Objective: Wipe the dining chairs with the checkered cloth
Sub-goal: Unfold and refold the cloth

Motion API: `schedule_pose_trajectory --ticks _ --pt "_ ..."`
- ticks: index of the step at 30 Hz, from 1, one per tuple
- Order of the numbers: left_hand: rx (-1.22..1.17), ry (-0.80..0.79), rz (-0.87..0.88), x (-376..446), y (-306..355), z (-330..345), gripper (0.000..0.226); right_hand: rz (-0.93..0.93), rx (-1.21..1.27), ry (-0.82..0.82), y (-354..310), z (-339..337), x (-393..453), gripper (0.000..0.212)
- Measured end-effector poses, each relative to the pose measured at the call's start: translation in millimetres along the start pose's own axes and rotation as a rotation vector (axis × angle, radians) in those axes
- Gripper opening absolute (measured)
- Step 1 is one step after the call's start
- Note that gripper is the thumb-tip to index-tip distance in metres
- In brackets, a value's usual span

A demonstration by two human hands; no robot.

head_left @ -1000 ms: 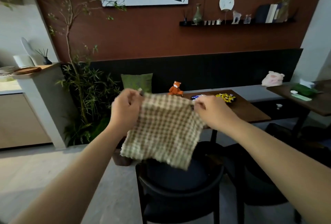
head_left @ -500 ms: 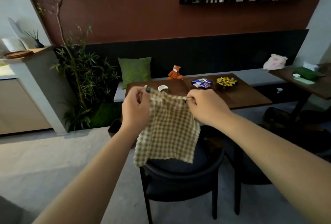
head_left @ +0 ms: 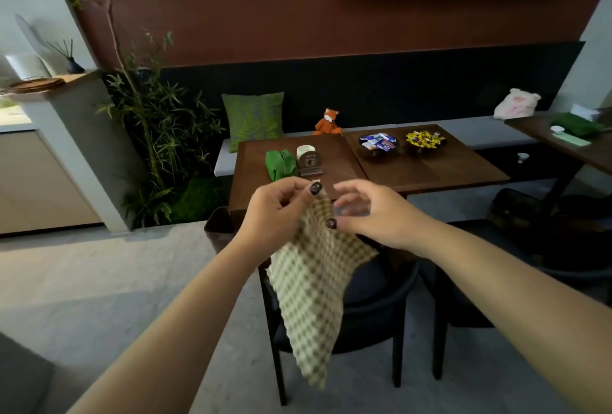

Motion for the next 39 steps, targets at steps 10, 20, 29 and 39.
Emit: schedule_pose_trajectory --ticks 10,20,29,39 --pt "-0.069 0.029 -0.031 -14.9 17.1 -14.2 0.033 -0.221 0.155 0.299 -44.6 4.1 -0.7 0.005" --pt "-0.055 -0.185 -0.397 -25.4 -39.9 -25.7 0.014 -0.024 0.130 0.640 -4.4 -66.5 1.8 0.015" --pt "-0.472 -0.197 -0.589 -10.1 -15.4 -11.8 0.009 0.005 0.254 0.342 8.8 -32.1 -10.3 0.024" --pt "-0.363 -0.399 -0.302 9.8 21.9 -9.5 0.022 -0.074 0.135 0.049 35.3 16.1 7.2 0.068"
Point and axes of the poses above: each hand's wrist, its own x-axis towards the middle knuckle, its own z-axis out of the palm, y = z × x, the point moved 3 cm from there along x, towards the middle knuckle, and after that the axes turned 15 degrees about x, right-handed, at the moved point
